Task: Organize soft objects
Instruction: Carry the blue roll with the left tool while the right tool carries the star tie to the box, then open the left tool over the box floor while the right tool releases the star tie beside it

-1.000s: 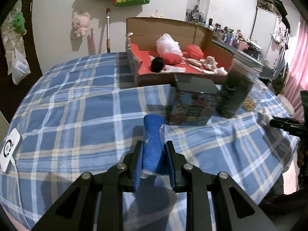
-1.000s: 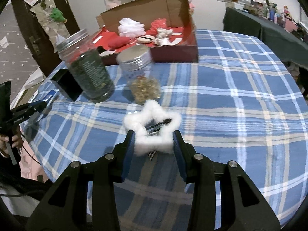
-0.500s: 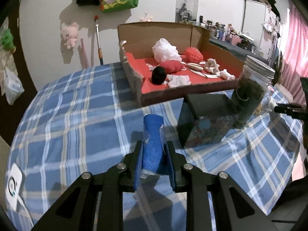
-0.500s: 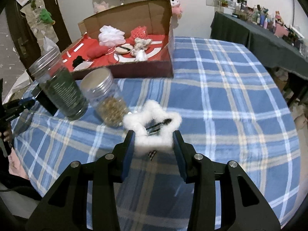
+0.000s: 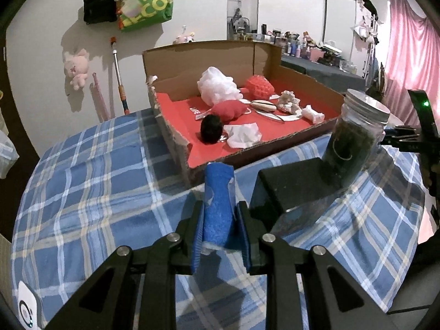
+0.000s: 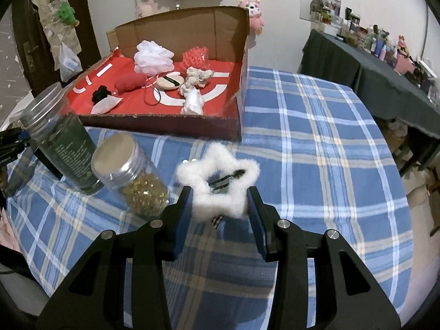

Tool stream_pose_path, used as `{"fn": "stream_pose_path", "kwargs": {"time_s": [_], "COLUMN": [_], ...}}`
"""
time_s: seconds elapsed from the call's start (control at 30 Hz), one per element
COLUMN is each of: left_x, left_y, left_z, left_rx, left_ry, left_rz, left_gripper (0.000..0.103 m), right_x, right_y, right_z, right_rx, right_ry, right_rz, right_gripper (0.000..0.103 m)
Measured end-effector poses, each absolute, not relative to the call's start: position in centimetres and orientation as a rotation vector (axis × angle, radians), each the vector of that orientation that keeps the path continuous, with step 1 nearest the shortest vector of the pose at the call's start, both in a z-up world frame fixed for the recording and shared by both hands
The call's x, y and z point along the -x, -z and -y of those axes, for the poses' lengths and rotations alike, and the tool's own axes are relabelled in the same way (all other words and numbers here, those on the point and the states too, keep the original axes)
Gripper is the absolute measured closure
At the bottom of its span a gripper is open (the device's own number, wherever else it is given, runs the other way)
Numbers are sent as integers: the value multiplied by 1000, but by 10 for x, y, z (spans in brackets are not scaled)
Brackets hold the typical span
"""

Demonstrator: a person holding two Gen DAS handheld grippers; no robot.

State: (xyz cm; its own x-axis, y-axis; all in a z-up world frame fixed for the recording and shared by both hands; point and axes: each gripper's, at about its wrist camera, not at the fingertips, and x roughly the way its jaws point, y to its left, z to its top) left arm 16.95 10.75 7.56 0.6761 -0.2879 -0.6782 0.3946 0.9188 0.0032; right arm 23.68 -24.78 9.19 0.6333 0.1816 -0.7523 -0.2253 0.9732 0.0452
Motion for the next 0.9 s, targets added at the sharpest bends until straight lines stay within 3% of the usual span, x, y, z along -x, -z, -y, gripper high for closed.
{"fn": "stream_pose_path", "kwargs": {"time_s": [0.9], "left_x": [-214], "left_y": [-120], "left_z": [-71], "left_rx": [-172], "left_ry": [560], "left_rz": [-700], "left_gripper": [79], "right_x": [-283], "right_y": [-130], "right_z": [219], "right_rx": [137], "right_ry": [-386], "right_rz": [-795], "right_gripper": [65]}}
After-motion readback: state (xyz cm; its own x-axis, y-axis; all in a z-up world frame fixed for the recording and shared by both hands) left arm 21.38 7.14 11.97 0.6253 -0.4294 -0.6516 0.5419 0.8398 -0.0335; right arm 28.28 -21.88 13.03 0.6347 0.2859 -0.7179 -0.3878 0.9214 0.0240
